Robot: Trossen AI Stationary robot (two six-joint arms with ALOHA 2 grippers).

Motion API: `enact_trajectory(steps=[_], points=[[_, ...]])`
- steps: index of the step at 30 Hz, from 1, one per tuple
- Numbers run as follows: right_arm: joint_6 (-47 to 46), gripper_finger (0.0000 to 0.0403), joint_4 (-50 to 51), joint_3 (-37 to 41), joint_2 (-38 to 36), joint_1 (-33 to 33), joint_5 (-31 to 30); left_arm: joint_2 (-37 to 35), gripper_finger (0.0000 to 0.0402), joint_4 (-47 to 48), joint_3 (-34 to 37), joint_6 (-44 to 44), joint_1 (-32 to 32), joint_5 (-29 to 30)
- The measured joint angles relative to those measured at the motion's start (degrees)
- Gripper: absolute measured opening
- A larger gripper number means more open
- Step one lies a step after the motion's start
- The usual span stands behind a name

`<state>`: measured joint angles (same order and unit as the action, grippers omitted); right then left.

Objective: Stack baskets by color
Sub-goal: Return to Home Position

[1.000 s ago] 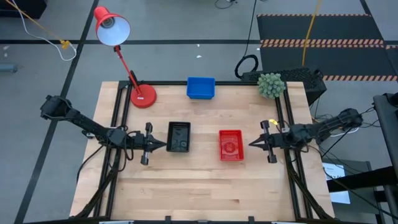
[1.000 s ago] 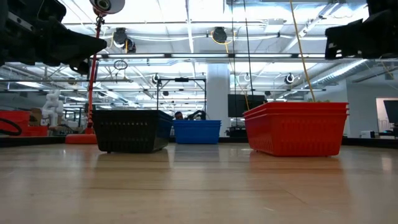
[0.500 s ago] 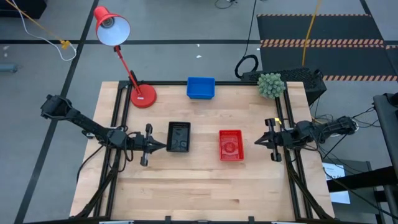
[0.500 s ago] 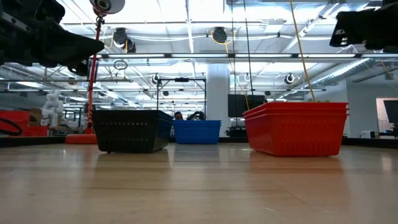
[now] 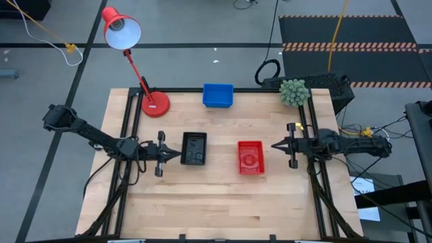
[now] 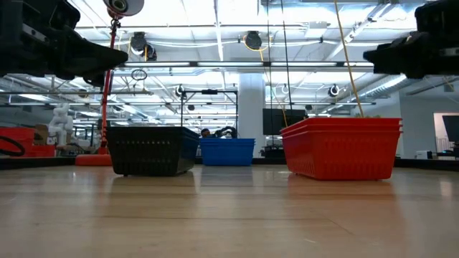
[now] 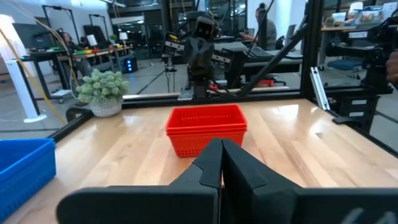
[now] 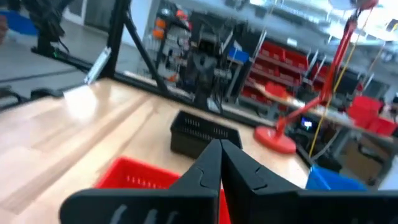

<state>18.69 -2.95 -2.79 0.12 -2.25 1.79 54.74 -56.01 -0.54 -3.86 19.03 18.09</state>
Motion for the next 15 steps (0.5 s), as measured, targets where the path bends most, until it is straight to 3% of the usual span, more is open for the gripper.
enact_trajectory(steps=[15], points=[[0.4, 0.0, 2.1, 0.0, 0.4, 2.8, -0.2, -1.3, 0.0004, -0.1, 0.0, -3.5, -0.3, -1.0]])
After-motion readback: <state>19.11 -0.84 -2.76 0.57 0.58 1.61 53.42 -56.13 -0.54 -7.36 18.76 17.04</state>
